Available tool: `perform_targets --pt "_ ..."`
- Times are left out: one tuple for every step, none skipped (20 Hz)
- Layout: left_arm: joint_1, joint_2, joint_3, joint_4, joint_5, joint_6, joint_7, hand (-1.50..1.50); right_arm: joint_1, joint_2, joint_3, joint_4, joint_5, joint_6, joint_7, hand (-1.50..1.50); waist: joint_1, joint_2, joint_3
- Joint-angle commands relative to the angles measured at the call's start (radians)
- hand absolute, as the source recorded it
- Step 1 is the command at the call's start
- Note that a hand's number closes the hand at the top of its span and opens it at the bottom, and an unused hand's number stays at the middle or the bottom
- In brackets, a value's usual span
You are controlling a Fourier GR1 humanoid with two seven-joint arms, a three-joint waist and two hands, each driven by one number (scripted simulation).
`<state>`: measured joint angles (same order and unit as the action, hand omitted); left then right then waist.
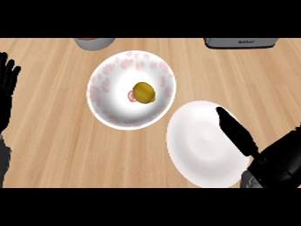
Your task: Pick the lemon from the plate and place it in the bowl
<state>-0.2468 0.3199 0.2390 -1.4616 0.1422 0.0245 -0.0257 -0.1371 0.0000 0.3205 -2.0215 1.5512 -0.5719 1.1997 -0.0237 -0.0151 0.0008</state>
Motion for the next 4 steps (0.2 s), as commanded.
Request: perform_targets --pt "0.014 0.023 0.014 -0.023 0.017 -0.017 0.032 0.0 0.207 0.0 0.134 -0.173 0.044 -0.134 0.186 -1.5 -0.013 -0.005 0.001" --pt "0.036 -0.018 0.0 -0.009 0.0 0.002 -0.024 0.0 0.26 0.0 0.12 -0.208 0.039 -0.155 0.166 -1.5 -0.018 0.0 0.0" --pt "0.001 0.024 0.026 0.002 0.013 -0.009 0.007 0.0 0.283 0.0 0.173 -0.254 0.071 -0.142 0.174 -1.5 -0.019 0.0 -0.001" --pt "0.017 0.026 0.033 -0.025 0.026 -0.014 0.015 0.0 0.376 0.0 0.19 -0.272 0.07 -0.202 0.126 -1.5 -0.019 -0.003 0.001"
